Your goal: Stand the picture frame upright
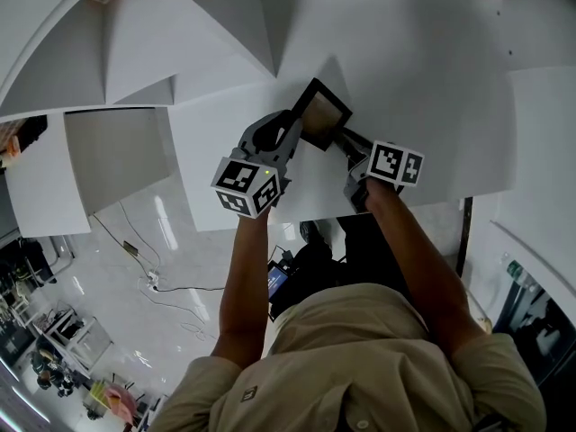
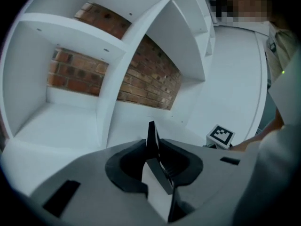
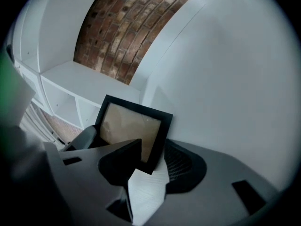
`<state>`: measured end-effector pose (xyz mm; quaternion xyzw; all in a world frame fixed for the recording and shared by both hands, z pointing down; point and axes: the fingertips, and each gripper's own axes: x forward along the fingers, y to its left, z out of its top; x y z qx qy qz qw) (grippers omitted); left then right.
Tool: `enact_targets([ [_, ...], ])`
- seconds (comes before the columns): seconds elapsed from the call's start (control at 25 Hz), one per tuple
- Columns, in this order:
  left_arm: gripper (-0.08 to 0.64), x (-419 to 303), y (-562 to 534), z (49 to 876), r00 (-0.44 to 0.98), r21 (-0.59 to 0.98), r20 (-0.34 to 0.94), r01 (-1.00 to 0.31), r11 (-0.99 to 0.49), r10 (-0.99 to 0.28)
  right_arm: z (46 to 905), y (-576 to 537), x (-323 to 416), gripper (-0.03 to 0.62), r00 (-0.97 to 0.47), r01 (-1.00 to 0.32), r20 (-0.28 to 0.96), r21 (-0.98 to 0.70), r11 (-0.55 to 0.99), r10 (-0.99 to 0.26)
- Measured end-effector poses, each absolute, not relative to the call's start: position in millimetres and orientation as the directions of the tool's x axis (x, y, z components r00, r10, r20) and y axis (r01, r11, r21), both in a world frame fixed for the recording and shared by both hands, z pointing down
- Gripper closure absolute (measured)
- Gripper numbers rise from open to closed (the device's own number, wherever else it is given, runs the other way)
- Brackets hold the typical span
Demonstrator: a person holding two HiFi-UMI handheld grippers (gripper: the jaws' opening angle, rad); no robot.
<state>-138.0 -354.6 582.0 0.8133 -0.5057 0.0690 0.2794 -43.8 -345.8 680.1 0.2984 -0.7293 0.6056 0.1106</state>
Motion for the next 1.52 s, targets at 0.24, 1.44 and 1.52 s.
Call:
enact_targets([
  [0.24, 0.471, -114.8, -352.4, 570.6, 0.537, 0.231, 0.399, -0.843, -0.485, -0.743, 672.5, -330.7, -38.6, 0.455, -0.792, -0.608, 0.567, -0.765, 0.21, -0.226],
  [1.44, 0.464, -54.6, -352.6, 554.4, 0.656, -0.201, 0.474, -0.568, -0.798, -0.587, 579.0, -380.3, -19.6, 0.506, -0.793, -0.323, 0.557, -0.043, 0.946, -0.245],
  [1.52, 0.462, -54.9, -352.7, 553.7, 0.651, -0.204, 0.474, -0.574, -0.793, -0.593, 578.8, -380.0, -20.0, 0.505, -0.789, -0.326, 0.563, -0.045, 0.944, -0.246],
])
